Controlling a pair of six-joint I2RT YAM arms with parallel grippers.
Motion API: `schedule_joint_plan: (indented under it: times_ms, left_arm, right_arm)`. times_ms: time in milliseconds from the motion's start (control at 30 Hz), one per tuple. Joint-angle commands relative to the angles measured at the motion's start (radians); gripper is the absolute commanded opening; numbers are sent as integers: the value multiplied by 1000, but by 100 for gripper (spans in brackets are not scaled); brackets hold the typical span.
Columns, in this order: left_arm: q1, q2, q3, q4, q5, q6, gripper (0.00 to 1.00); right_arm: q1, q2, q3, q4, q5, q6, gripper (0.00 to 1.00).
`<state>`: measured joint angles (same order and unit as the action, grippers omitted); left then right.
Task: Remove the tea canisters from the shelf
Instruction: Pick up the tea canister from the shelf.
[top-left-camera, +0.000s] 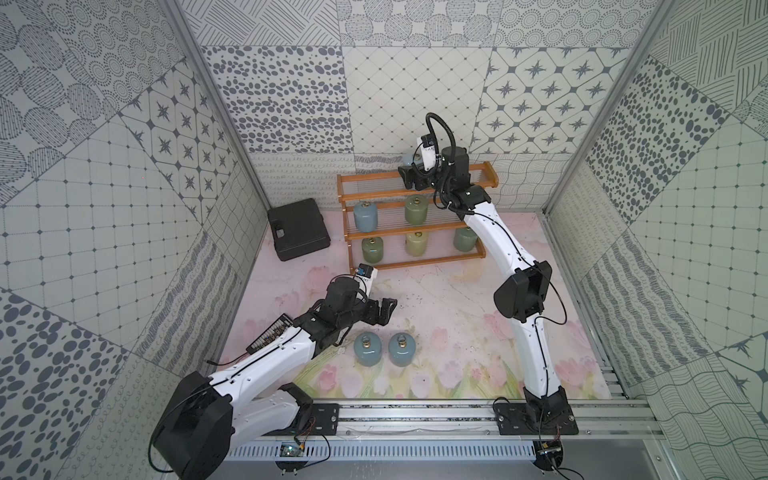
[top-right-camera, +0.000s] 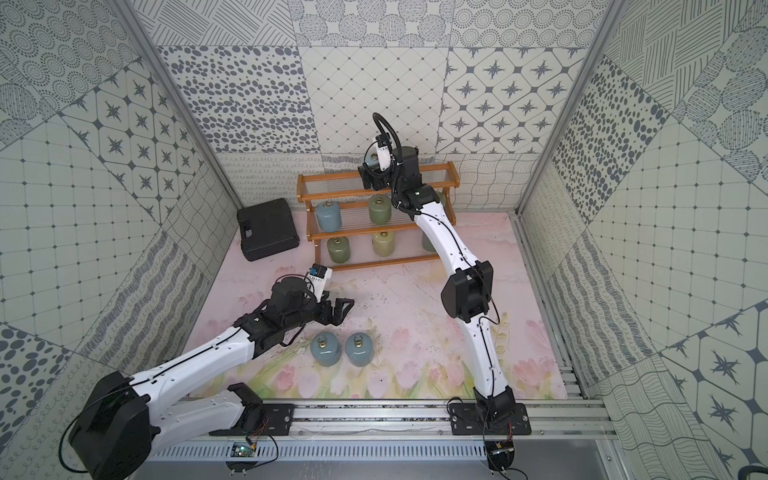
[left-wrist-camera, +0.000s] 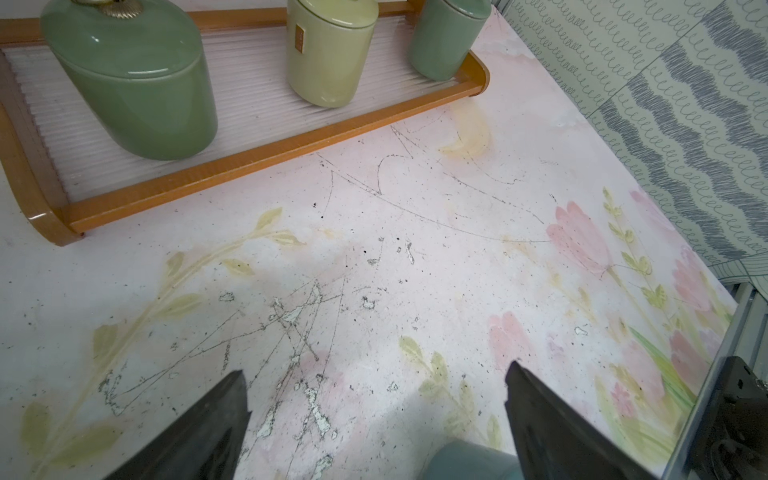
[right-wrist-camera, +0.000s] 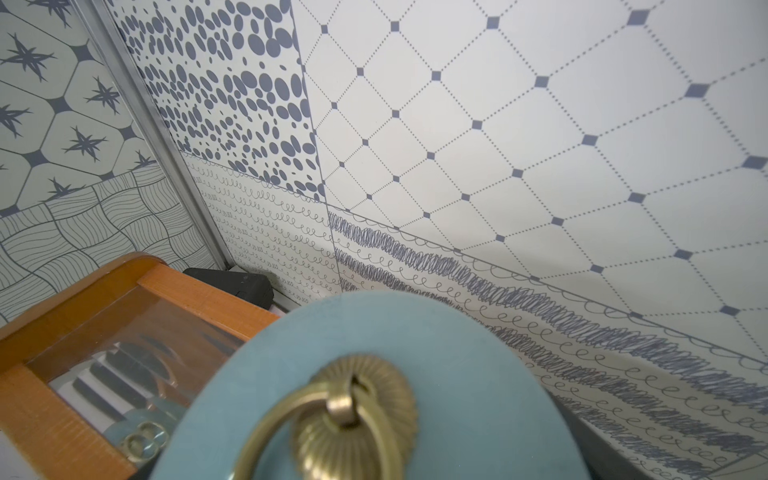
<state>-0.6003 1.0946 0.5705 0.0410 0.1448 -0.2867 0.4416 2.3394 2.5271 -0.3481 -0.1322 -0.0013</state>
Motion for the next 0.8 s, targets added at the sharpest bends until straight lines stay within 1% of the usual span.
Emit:
schedule_joint_plan:
  times_ms: [0, 133, 467, 767]
  left_arm:
    - [7, -15, -10, 48, -3, -14, 100]
    - [7, -15, -13, 48, -3, -19, 100]
    - [7, -16, -15, 51, -1, -25, 100]
    - [8, -12, -21, 59, 3, -40, 100]
  right_arm:
    - [-8, 17, 21, 17, -23, 6, 88]
    - [-9, 10, 19, 16, -38, 2, 80]
    - [-8, -64, -36, 37, -94, -19, 76]
    - [-9, -217, -228, 136, -124, -34, 74]
